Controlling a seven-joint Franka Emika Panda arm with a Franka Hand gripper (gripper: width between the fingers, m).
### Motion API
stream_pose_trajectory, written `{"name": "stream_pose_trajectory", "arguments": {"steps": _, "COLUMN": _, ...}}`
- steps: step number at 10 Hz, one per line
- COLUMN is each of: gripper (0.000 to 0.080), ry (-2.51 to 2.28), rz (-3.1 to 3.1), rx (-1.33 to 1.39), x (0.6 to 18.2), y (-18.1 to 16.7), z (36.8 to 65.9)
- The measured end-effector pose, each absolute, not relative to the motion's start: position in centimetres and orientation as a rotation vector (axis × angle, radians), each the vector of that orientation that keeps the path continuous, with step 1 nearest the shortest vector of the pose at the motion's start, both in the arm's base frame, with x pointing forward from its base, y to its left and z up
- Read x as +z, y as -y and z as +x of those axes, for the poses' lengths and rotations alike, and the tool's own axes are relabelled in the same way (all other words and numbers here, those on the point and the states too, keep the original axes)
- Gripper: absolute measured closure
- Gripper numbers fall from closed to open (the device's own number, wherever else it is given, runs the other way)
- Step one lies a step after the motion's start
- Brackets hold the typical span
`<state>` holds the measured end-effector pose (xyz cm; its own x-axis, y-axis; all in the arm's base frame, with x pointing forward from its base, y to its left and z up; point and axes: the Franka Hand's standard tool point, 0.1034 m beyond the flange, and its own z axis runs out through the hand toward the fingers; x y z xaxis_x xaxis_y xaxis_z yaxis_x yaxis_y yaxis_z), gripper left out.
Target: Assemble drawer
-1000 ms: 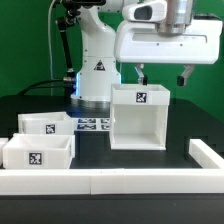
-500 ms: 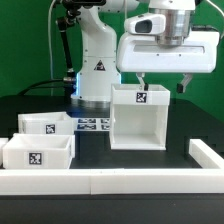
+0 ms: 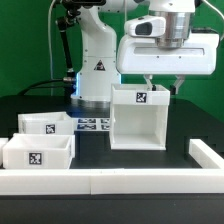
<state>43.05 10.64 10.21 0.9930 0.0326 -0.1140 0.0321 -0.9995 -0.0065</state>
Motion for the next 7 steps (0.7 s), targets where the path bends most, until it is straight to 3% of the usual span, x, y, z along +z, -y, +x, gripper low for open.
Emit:
{"name": "stream_pose_trajectory", "arguments": {"steps": 1, "gripper": 0.0569, "ry": 0.051, "rz": -3.131, "rx": 0.179, "x": 10.21, "y": -10.64, "z": 43.05}}
{"name": "stream_pose_trajectory", "arguments": {"steps": 2, "gripper": 0.0743, "ry": 0.052, "rz": -3.131, "rx": 0.179, "x": 10.21, "y": -10.65, "z": 43.07}}
{"name": "stream_pose_trajectory", "arguments": {"steps": 7, "gripper": 0.0763, "ry": 0.052, "rz": -3.131, "rx": 0.179, "x": 10.21, "y": -10.64, "z": 43.06}}
